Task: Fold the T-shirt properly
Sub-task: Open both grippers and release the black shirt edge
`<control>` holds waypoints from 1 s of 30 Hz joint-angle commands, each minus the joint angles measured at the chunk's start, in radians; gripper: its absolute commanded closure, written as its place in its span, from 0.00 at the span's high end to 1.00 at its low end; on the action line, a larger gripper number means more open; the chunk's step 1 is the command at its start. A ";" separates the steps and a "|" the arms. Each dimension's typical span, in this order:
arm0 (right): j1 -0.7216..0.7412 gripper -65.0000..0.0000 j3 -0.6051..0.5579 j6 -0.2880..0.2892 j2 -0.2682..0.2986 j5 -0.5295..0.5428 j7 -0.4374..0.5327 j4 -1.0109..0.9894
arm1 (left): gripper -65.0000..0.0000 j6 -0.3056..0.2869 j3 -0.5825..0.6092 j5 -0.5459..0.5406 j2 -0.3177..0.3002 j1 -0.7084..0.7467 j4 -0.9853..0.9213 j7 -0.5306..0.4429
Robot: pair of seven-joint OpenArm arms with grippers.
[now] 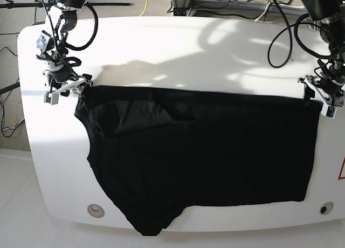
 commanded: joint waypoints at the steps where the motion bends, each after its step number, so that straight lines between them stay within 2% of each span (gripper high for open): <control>1: 0.005 0.68 0.004 0.007 0.017 -0.008 0.047 0.004 | 0.57 -0.002 -0.011 -0.018 -0.020 0.008 0.008 -0.022; 3: 0.004 0.68 0.005 0.009 0.016 -0.033 0.059 -0.006 | 0.59 -0.002 -0.012 -0.016 -0.019 0.016 0.010 -0.019; 5: 0.018 0.68 0.017 0.011 0.019 -0.089 0.078 -0.028 | 0.69 -0.002 -0.018 -0.006 -0.014 0.025 0.024 -0.013; 11: 0.014 0.68 0.020 0.014 0.019 -0.128 0.096 -0.043 | 0.74 -0.002 -0.012 0.021 -0.006 0.048 0.037 -0.004; 13: 0.013 0.68 0.021 0.014 0.020 -0.131 0.099 -0.049 | 0.74 -0.002 -0.008 0.042 -0.003 0.054 0.043 -0.013; 15: 0.006 0.68 0.030 0.039 0.023 -0.137 0.118 -0.045 | 0.70 -0.002 0.005 0.134 0.013 0.087 0.065 -0.093; 19: 0.007 0.68 0.031 0.041 0.025 -0.130 0.116 -0.048 | 0.65 -0.002 0.036 0.205 0.025 0.100 0.089 -0.163; 25: 0.001 0.68 0.024 0.048 0.020 -0.111 0.103 -0.072 | 0.62 -0.002 0.075 0.273 0.045 0.103 0.078 -0.180; 30: 0.002 0.68 0.023 0.063 0.016 -0.097 0.101 -0.089 | 0.62 -0.002 0.079 0.262 0.050 0.094 0.071 -0.166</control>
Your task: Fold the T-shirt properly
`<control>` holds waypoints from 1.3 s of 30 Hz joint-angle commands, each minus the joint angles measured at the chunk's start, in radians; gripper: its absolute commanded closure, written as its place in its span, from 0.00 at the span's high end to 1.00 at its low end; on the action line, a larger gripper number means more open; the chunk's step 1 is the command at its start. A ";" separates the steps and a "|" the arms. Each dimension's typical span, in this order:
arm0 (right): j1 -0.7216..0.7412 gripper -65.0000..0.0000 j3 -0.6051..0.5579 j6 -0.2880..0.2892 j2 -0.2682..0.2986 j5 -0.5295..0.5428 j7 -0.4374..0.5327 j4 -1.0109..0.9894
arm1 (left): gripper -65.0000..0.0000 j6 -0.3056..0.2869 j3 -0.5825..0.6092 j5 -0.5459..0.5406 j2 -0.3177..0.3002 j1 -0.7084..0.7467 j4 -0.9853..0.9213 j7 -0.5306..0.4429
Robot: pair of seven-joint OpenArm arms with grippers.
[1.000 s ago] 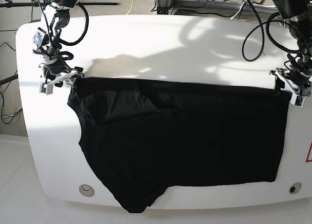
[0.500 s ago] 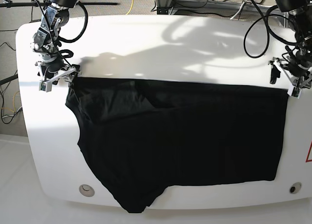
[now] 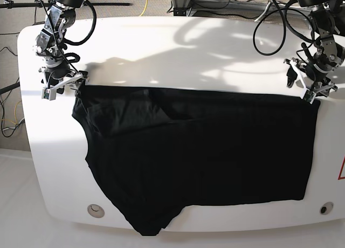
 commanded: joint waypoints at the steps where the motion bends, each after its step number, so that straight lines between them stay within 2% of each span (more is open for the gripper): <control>1: 0.003 0.68 -0.002 0.011 0.007 0.012 -0.020 -0.003 | 0.62 0.009 -0.007 -0.015 -0.015 -0.013 0.008 -0.009; 11: 0.001 0.65 -0.019 0.027 -0.009 0.005 -0.027 -0.004 | 0.63 0.009 -0.036 -0.032 -0.012 -0.040 -0.034 0.011; 23: 0.003 0.63 -0.009 0.052 0.000 0.009 -0.016 -0.002 | 0.75 0.009 -0.122 -0.117 -0.049 -0.182 -0.145 0.109; 31: 0.010 0.60 -0.014 0.050 -0.003 0.011 -0.005 0.002 | 0.73 0.009 -0.134 -0.126 -0.054 -0.264 -0.252 0.091; 39: 0.016 0.58 -0.014 0.050 -0.009 0.016 0.003 0.002 | 0.71 0.009 -0.132 -0.121 -0.054 -0.277 -0.294 0.069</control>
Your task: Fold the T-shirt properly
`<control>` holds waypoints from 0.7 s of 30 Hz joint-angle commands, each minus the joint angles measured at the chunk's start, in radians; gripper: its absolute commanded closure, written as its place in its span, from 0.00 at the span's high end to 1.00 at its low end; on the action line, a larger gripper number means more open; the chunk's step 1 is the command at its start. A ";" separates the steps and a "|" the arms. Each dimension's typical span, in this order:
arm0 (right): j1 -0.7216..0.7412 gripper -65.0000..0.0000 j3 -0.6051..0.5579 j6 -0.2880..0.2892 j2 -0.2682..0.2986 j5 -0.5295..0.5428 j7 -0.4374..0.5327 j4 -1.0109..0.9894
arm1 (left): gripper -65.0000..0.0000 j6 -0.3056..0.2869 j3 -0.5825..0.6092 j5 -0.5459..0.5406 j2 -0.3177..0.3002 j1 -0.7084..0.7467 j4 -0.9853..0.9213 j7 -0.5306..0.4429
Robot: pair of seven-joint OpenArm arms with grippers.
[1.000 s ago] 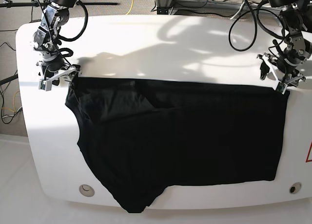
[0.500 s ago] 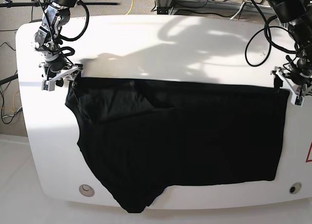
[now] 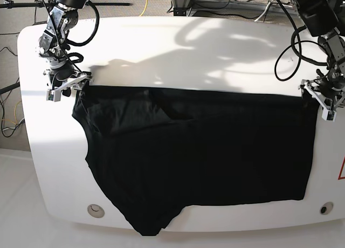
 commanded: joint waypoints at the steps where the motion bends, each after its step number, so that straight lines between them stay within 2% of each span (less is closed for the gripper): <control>1: 0.008 0.58 0.001 0.002 0.004 0.007 -0.012 0.008 | 0.71 -0.001 -0.003 -0.007 -0.019 -0.013 0.016 -0.026; 8: 0.006 0.60 -0.008 0.002 -0.003 0.003 -0.018 0.014 | 0.72 -0.001 0.000 0.019 0.008 0.017 0.050 -0.024; 14: 0.004 0.61 -0.015 0.002 -0.006 0.004 -0.021 0.015 | 0.72 -0.001 0.003 0.032 0.007 0.023 0.053 -0.025; 18: 0.004 0.53 -0.003 0.007 -0.002 0.006 -0.013 0.002 | 0.74 -0.001 -0.009 0.003 -0.010 0.000 -0.004 -0.014; 21: 0.003 0.43 -0.002 0.009 -0.002 0.006 -0.014 -0.003 | 0.74 -0.001 -0.022 -0.005 -0.016 -0.011 -0.036 -0.015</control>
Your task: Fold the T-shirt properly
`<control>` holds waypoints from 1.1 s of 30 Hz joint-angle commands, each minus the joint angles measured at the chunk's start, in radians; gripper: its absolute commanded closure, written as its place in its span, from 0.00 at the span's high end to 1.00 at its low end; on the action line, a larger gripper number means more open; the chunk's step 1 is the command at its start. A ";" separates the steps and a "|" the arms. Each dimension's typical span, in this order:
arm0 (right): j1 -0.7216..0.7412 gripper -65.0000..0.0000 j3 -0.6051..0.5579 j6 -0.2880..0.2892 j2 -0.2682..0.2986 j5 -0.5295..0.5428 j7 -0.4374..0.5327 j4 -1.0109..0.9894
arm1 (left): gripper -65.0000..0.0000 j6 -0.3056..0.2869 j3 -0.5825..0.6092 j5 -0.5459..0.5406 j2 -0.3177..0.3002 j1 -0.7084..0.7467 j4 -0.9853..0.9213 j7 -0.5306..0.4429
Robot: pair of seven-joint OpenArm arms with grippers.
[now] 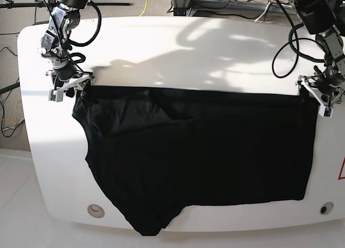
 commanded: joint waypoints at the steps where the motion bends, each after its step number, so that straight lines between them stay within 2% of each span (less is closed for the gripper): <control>1: 0.001 0.40 0.003 0.006 0.009 0.000 -0.018 0.001 | 0.74 0.002 -0.012 -0.012 -0.026 -0.018 -0.016 -0.015; 3: 0.001 0.35 0.002 0.006 0.008 -0.003 -0.019 0.001 | 0.74 0.002 -0.013 -0.016 -0.026 -0.021 -0.027 -0.015; 7: 0.001 0.36 -0.003 0.007 0.004 -0.004 -0.015 0.009 | 0.73 0.002 -0.006 -0.030 -0.028 -0.022 -0.043 -0.017; 9: 0.001 0.37 -0.002 0.007 0.004 -0.004 -0.014 0.012 | 0.69 0.002 -0.002 -0.037 -0.028 -0.025 -0.053 -0.013; 13: 0.000 0.38 -0.004 0.007 0.004 -0.001 -0.013 0.012 | 0.52 0.002 0.002 -0.049 -0.028 -0.030 -0.068 -0.002; 15: 0.001 0.33 -0.006 0.004 0.002 -0.001 -0.011 0.013 | 0.36 0.002 0.011 -0.054 -0.028 -0.025 -0.050 0.004; 21: 0.001 0.12 -0.009 0.007 0.000 -0.004 -0.014 0.014 | 0.25 0.002 0.021 -0.051 -0.025 -0.015 -0.028 0.015; 24: 0.003 0.01 -0.011 0.008 -0.002 -0.003 -0.013 0.015 | 0.16 0.002 0.020 -0.054 -0.025 -0.002 -0.015 0.036; 29: 0.001 0.00 -0.013 0.008 -0.003 0.000 -0.008 0.024 | 0.04 0.002 0.019 -0.062 -0.023 0.024 0.028 0.061; 33: 0.002 0.00 -0.014 0.010 -0.005 -0.001 -0.018 0.030 | 0.02 0.002 0.021 -0.068 -0.024 0.043 0.053 0.063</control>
